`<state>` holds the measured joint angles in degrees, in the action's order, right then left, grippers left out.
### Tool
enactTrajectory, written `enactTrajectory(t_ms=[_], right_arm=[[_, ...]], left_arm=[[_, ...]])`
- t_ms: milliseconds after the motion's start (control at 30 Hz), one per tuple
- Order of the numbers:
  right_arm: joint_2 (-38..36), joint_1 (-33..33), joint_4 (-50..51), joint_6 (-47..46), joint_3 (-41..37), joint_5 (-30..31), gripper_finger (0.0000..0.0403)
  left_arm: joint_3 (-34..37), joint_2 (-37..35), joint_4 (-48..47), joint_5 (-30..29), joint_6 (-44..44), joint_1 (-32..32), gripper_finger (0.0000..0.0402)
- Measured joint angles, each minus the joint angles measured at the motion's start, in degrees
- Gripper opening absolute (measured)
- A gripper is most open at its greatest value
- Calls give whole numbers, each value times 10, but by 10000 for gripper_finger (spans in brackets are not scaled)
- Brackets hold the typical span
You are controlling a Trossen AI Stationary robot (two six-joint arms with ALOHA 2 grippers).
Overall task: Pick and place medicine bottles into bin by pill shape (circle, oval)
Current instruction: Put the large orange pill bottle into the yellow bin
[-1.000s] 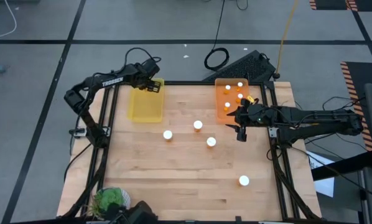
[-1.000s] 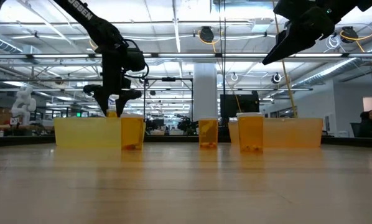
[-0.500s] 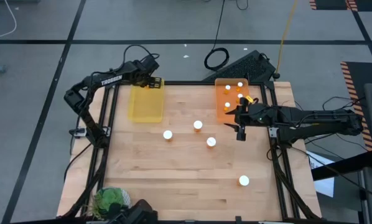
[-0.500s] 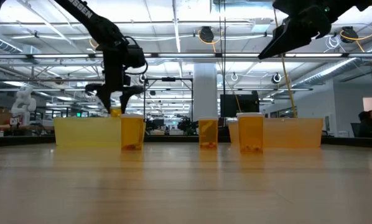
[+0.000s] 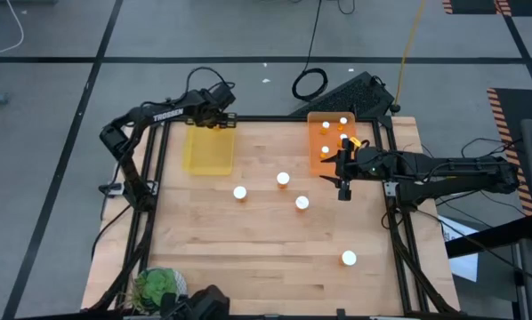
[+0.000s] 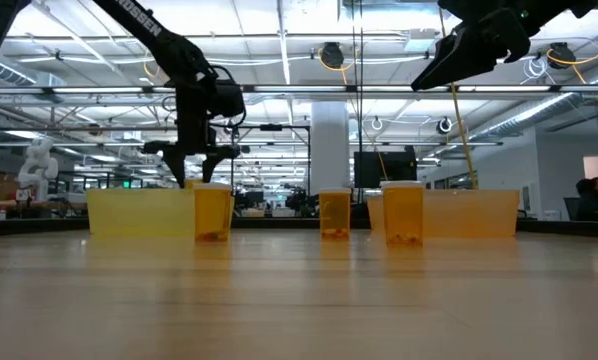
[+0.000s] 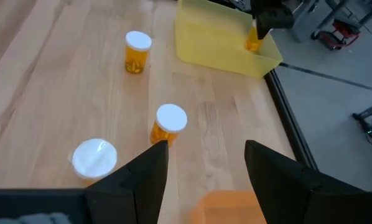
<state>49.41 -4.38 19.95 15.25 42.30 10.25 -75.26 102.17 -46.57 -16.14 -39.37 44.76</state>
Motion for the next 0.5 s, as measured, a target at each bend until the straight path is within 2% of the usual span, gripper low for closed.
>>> enactTrajectory(t_ms=[500], right_arm=[[0, 0, 2, 7, 0, 0, 208]], left_arm=[[0, 28, 1, -64, -29, -6, 216]])
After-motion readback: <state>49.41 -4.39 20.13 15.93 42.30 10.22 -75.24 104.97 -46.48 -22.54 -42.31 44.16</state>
